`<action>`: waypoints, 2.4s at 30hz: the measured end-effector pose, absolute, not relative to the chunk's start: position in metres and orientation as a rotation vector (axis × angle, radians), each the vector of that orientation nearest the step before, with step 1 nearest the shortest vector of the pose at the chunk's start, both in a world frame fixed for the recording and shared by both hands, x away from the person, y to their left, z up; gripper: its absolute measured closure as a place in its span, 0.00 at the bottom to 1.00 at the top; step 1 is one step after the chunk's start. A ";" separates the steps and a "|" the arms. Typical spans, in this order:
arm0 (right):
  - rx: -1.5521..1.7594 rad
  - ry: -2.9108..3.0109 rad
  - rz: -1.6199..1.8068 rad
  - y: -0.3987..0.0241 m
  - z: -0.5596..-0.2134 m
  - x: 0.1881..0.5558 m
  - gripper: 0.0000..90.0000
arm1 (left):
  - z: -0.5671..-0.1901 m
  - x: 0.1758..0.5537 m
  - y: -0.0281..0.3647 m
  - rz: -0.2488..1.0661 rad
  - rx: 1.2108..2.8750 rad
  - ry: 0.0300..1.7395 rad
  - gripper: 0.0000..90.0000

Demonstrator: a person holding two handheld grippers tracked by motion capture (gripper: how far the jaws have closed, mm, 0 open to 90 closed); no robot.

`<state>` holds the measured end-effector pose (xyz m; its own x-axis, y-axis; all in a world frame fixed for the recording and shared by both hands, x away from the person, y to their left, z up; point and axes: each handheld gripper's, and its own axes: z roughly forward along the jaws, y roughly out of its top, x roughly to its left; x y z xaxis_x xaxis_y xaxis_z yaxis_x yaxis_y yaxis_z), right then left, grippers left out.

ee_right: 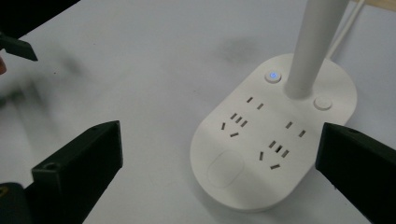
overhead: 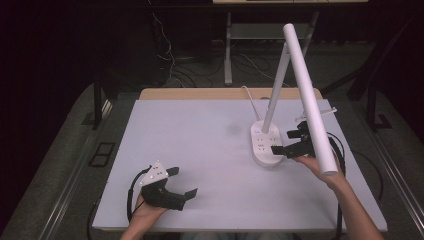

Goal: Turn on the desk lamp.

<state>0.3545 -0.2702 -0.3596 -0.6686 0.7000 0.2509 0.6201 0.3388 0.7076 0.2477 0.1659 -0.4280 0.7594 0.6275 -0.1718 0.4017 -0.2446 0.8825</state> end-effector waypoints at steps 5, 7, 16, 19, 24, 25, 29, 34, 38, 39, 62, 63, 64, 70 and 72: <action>1.260 2.477 1.244 -0.273 -0.360 0.365 0.00 | -0.428 0.248 0.166 0.260 1.877 0.789 0.01; 1.269 2.472 1.245 -0.274 -0.361 0.368 0.00 | -0.428 0.248 0.165 0.259 1.879 0.787 0.01; 1.310 2.460 1.239 -0.278 -0.363 0.385 0.00 | -0.428 0.248 0.166 0.258 1.877 0.787 0.01; 1.317 2.450 1.248 -0.279 -0.363 0.389 0.00 | -0.428 0.248 0.166 0.258 1.880 0.786 0.01; 1.335 2.442 1.248 -0.281 -0.367 0.398 0.00 | -0.428 0.248 0.166 0.258 1.880 0.786 0.01; 1.340 2.444 1.246 -0.281 -0.368 0.400 0.00 | -0.428 0.248 0.166 0.259 1.878 0.785 0.01; 1.338 2.436 1.241 -0.281 -0.370 0.407 0.00 | -0.428 0.248 0.166 0.258 1.879 0.785 0.01; 1.332 2.426 1.252 -0.285 -0.373 0.416 0.08 | -0.428 0.248 0.166 0.257 1.879 0.784 0.01; 1.328 2.411 1.266 -0.288 -0.376 0.421 0.23 | -0.428 0.249 0.165 0.255 1.885 0.782 0.01; 1.322 2.413 1.276 -0.288 -0.377 0.423 0.27 | -0.428 0.249 0.165 0.255 1.885 0.782 0.01; 1.395 2.422 1.264 -0.296 -0.406 0.446 0.55 | -0.429 0.249 0.165 0.257 1.887 0.782 0.01; 1.405 2.419 1.259 -0.296 -0.407 0.447 0.57 | -0.429 0.249 0.165 0.257 1.887 0.782 0.01; 1.406 2.418 1.259 -0.297 -0.408 0.447 0.59 | -0.429 0.249 0.165 0.257 1.888 0.781 0.01; 1.404 2.427 1.260 -0.296 -0.412 0.450 0.70 | -0.429 0.249 0.165 0.259 1.889 0.780 0.01; 1.402 2.430 1.266 -0.295 -0.413 0.450 0.75 | -0.429 0.249 0.165 0.260 1.888 0.780 0.01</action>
<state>0.4501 -0.2946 -0.4130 -0.5834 0.7446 0.3243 0.6924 0.2473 0.6778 0.2489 0.1653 -0.4286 0.7657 0.6218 -0.1645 0.3991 -0.2587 0.8797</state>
